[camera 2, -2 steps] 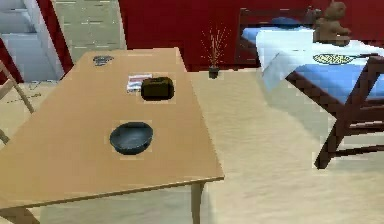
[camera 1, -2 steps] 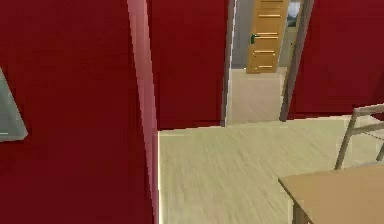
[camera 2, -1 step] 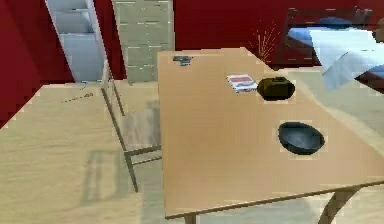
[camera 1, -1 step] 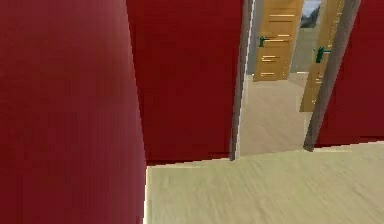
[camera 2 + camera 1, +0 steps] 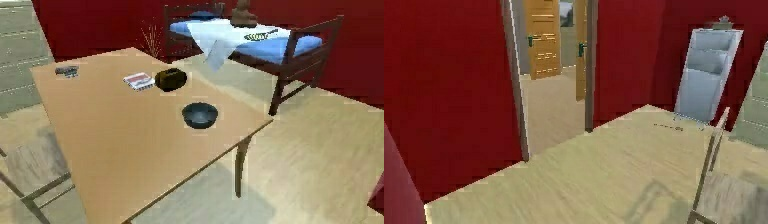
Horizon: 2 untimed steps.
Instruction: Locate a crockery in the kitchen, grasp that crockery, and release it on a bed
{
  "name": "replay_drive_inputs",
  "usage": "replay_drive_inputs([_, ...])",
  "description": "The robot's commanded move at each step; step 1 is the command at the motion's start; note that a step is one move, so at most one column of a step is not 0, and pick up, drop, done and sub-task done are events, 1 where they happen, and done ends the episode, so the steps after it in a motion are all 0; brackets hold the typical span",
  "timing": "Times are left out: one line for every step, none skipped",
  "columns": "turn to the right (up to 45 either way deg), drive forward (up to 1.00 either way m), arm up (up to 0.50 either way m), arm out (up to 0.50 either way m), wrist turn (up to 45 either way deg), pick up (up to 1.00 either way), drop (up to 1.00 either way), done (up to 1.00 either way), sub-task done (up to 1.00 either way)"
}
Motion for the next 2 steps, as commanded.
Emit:
replay_drive_inputs([0.0, 1.00, 0.00, 0.00, 0.0, 0.00, 0.00, 0.00, 0.00])
replay_drive_inputs([3.0, 0.00, 0.00, 0.00, 0.0, 0.00, 0.00, 0.00, 0.00])
